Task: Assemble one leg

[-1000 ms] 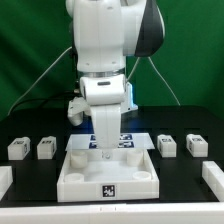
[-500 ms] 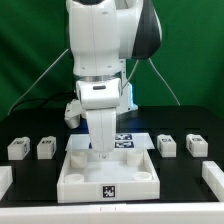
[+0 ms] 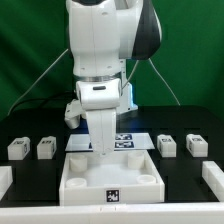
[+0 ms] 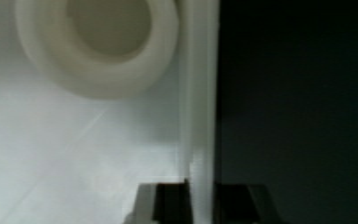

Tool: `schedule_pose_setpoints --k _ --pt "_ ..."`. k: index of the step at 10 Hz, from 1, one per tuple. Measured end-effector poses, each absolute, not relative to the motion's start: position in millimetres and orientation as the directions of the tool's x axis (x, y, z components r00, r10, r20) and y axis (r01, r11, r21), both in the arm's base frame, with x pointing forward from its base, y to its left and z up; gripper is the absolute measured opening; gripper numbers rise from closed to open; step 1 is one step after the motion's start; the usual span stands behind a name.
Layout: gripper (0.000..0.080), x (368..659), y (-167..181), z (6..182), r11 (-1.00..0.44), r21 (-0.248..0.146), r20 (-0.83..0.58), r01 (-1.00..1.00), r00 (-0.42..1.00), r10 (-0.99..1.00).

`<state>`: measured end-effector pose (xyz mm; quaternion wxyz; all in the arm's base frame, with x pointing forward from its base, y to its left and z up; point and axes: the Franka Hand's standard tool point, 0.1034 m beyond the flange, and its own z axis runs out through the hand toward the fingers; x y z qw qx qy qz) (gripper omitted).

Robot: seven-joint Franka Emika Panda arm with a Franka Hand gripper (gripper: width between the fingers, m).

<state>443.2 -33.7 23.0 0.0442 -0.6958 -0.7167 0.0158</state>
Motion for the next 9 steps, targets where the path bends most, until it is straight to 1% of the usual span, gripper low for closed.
schedule_pose_setpoints --k 9 --pt "0.0057 443.6 -32.4 22.9 0.029 -0.084 0.042 0.996 -0.025 0.999"
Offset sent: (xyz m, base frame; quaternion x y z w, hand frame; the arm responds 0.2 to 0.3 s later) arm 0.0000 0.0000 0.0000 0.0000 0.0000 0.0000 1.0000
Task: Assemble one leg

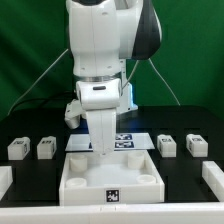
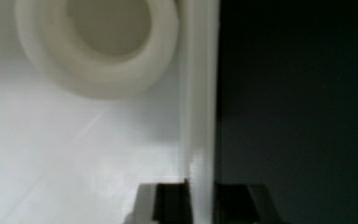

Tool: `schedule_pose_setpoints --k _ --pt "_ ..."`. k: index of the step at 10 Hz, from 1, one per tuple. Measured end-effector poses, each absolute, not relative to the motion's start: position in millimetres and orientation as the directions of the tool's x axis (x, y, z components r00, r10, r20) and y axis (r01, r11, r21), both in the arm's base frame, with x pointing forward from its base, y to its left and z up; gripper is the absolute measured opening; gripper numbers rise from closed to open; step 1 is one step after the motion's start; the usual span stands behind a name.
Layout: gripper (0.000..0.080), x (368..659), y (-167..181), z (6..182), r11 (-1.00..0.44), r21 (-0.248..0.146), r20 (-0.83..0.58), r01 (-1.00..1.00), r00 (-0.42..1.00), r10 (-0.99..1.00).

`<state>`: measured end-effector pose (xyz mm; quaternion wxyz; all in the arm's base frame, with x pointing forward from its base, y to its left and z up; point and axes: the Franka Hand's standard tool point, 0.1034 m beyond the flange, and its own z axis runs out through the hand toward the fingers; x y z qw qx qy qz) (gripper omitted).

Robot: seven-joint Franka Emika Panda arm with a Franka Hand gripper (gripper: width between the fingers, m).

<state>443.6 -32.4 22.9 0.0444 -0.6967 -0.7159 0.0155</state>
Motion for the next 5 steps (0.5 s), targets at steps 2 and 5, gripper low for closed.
schedule_pose_setpoints --k 2,5 --pt "0.0057 452.2 -16.9 23.0 0.005 -0.079 0.043 0.997 -0.001 0.999" --pt "0.0057 476.2 6.7 23.1 -0.023 -0.054 0.053 0.998 0.026 0.998"
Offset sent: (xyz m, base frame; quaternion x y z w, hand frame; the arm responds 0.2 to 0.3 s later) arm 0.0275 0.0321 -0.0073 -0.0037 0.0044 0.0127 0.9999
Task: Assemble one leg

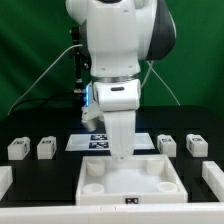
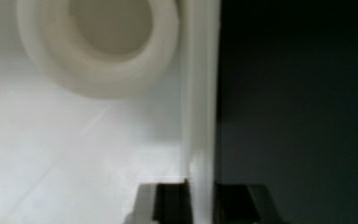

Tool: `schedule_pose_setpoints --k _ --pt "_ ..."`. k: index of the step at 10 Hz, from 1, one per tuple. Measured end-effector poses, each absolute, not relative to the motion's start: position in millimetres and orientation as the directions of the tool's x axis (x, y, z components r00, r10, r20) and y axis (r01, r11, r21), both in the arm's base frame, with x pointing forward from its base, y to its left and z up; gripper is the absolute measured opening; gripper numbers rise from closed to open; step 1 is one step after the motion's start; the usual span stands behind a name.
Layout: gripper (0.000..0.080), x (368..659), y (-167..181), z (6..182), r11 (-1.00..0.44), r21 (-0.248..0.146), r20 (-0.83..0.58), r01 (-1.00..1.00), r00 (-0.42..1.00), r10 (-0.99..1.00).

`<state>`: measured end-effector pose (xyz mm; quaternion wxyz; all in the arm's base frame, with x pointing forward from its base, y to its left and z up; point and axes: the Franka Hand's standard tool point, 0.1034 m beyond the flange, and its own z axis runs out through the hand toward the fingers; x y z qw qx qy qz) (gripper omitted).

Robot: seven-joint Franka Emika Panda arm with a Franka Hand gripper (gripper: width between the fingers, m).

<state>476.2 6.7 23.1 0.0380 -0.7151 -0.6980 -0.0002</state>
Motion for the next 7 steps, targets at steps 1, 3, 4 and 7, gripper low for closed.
schedule_pose_setpoints --k 1,3,4,7 --pt "0.0057 485.4 14.8 23.4 -0.024 -0.044 0.059 0.999 0.027 0.998" --pt "0.0057 495.3 30.9 23.5 -0.031 -0.04 0.064 0.999 0.034 0.997" --pt "0.0057 495.5 38.2 23.6 -0.035 -0.048 0.063 0.998 0.038 0.997" --pt "0.0057 496.3 61.1 23.5 -0.017 -0.034 0.06 0.999 0.019 0.998"
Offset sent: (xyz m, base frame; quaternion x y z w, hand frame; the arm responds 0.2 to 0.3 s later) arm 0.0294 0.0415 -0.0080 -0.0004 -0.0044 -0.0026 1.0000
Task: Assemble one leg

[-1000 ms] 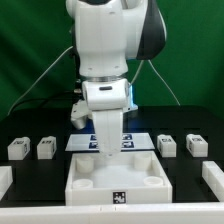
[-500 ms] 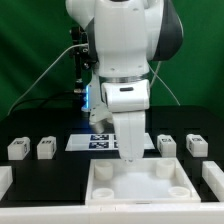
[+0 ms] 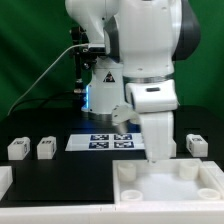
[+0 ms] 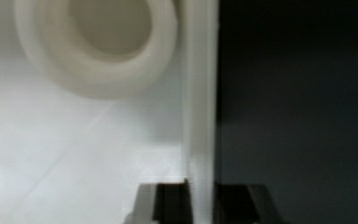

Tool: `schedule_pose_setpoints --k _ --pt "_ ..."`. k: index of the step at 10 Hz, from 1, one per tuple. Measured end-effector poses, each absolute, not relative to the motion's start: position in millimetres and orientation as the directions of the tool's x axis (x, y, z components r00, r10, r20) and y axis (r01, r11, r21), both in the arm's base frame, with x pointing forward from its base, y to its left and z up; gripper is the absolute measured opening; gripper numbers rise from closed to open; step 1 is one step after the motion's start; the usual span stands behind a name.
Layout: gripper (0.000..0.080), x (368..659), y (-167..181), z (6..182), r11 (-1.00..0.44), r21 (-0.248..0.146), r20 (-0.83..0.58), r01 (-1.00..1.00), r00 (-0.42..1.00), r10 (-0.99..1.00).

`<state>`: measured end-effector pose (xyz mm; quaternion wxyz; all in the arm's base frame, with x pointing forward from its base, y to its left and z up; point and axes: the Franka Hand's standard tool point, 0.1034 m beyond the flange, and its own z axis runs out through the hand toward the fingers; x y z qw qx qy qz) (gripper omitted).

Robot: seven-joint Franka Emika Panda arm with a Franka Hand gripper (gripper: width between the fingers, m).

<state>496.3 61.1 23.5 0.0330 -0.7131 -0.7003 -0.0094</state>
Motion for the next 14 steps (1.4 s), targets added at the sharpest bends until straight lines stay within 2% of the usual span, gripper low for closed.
schedule_pose_setpoints --k 4,5,6,8,9,10,14 --pt "0.0058 496.2 60.0 23.7 -0.024 -0.035 0.058 0.999 0.026 0.998" --pt "0.01 495.9 59.8 23.2 -0.025 -0.036 0.058 0.999 0.027 0.998" --pt "0.0269 496.0 59.4 23.1 -0.026 -0.036 0.058 0.999 0.028 0.998" --pt "0.055 496.0 59.0 23.1 -0.027 -0.036 0.058 0.999 0.029 0.998" --pt "0.055 496.0 58.8 23.0 -0.027 -0.036 0.058 0.999 0.029 0.998" --pt "0.0628 496.0 58.6 23.0 -0.027 -0.036 0.058 0.999 0.029 0.998" --pt "0.0649 495.9 58.1 22.9 -0.028 -0.037 0.058 0.999 0.03 0.998"
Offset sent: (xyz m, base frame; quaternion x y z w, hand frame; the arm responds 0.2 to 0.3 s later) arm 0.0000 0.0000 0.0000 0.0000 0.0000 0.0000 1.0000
